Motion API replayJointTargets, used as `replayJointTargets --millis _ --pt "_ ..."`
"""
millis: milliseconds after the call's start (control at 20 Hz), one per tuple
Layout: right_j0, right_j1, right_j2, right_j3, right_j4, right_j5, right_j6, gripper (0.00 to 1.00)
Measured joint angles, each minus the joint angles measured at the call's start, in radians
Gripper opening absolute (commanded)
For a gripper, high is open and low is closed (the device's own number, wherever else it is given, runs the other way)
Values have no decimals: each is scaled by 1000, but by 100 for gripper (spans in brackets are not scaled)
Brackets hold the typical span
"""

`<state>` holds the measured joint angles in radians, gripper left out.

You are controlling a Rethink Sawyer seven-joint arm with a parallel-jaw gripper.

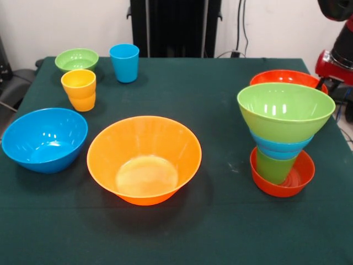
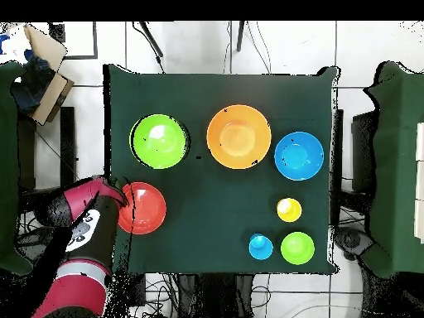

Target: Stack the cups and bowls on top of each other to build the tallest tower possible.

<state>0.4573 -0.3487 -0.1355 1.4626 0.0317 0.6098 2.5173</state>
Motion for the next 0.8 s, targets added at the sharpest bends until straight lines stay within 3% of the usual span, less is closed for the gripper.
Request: replayJointTargets --millis 450,800 --pt "-2 -58 -13 3 11 8 0 0" --pt "-6 -150 -79 4 10 117 0 0"
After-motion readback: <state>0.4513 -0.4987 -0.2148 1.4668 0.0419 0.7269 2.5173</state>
